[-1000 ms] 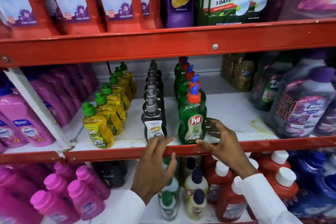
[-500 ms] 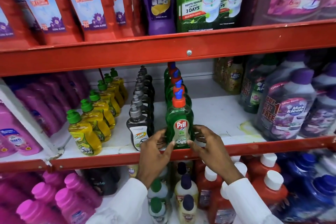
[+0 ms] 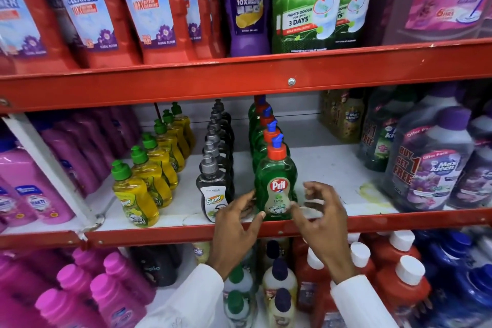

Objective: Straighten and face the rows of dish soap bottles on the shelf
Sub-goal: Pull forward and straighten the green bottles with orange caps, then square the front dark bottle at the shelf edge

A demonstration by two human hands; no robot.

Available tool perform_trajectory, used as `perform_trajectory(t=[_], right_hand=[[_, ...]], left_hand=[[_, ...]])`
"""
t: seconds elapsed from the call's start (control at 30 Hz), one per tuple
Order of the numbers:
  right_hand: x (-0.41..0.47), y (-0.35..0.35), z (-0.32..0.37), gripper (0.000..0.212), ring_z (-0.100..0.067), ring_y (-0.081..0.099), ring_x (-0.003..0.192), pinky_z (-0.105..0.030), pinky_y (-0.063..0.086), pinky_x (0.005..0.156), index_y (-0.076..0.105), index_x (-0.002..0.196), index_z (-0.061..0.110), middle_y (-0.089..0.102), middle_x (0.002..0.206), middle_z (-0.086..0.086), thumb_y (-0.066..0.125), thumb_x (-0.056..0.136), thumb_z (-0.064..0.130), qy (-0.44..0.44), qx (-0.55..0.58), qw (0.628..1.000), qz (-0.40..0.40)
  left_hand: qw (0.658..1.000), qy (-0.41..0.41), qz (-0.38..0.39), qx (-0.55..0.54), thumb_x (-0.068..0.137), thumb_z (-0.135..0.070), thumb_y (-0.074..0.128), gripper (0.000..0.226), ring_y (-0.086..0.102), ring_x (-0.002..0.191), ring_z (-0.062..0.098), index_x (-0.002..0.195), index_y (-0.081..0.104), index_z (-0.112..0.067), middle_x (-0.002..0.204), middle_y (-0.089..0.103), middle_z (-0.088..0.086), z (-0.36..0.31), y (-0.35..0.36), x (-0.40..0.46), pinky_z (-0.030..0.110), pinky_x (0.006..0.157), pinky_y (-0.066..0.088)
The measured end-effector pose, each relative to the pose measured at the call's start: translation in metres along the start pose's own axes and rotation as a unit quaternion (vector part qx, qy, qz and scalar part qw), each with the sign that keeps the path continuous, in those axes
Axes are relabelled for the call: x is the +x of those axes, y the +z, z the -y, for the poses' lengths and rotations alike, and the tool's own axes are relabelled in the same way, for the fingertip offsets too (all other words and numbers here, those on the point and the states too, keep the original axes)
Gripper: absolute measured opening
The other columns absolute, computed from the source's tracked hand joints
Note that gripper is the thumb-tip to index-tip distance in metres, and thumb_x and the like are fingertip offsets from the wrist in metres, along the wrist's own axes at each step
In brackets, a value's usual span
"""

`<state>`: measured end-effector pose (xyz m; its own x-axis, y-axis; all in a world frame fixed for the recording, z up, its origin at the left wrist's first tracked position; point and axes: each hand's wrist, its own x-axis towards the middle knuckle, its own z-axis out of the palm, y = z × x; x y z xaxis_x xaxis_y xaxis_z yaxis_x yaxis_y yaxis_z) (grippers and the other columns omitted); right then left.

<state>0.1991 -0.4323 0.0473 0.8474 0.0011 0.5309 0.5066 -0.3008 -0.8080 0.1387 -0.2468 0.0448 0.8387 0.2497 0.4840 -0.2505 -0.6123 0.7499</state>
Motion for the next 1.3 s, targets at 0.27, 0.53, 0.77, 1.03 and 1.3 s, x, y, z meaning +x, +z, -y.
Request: perform_trajectory(t=[0.27,0.53,0.77,1.03,1.3], right_hand=[[-0.038,0.062,0.058,0.025,0.0,0.061,0.093,-0.008,0.046,0.08,0.061,0.105,0.031,0.061,0.1,0.014,0.069,0.084,0.019,-0.098,0.02,0.993,0.062],[-0.028,0.113,0.065,0.045,-0.01,0.06,0.113,-0.017,0.044,0.104,0.056,0.133,0.014,0.066,0.126,0.0,0.068,0.09,0.01,-0.049,-0.061,0.984,0.157],[-0.023,0.112,0.063,0.04,-0.014,0.069,0.107,-0.028,0.053,0.101,0.06,0.129,0.012,0.072,0.122,-0.004,0.069,0.09,0.013,-0.013,-0.07,0.982,0.173],[-0.028,0.113,0.065,0.039,-0.01,0.071,0.101,-0.024,0.055,0.096,0.061,0.126,0.014,0.075,0.116,-0.001,0.071,0.088,0.011,-0.008,-0.064,0.986,0.152],[-0.059,0.128,0.084,0.032,-0.006,0.064,0.092,-0.018,0.051,0.085,0.064,0.111,0.018,0.068,0.103,0.003,0.074,0.083,0.006,-0.03,-0.024,0.998,-0.052]], left_hand=[[0.965,0.047,-0.257,-0.018,0.079,-0.02,0.063,0.019,0.062,0.094,0.015,0.098,0.062,-0.017,0.1,0.061,0.001,0.019,-0.057,-0.007,0.031,0.082,0.053],[0.996,-0.034,-0.06,0.049,0.083,-0.014,0.077,0.046,0.066,0.111,0.021,0.126,0.059,-0.013,0.123,0.068,0.005,0.046,-0.083,0.006,0.034,0.096,0.055],[0.999,-0.001,-0.035,0.021,0.086,-0.012,0.075,0.035,0.072,0.095,0.002,0.118,0.061,-0.018,0.111,0.077,-0.002,0.049,-0.088,0.004,0.013,0.085,0.054],[1.0,0.005,-0.023,0.003,0.085,-0.013,0.075,0.036,0.073,0.094,0.007,0.119,0.062,-0.015,0.111,0.077,0.001,0.054,-0.092,0.003,0.026,0.085,0.06],[0.999,0.007,-0.052,-0.012,0.09,-0.022,0.073,0.045,0.065,0.114,0.011,0.132,0.06,-0.018,0.129,0.068,-0.005,0.056,-0.113,-0.01,0.028,0.099,0.053]])
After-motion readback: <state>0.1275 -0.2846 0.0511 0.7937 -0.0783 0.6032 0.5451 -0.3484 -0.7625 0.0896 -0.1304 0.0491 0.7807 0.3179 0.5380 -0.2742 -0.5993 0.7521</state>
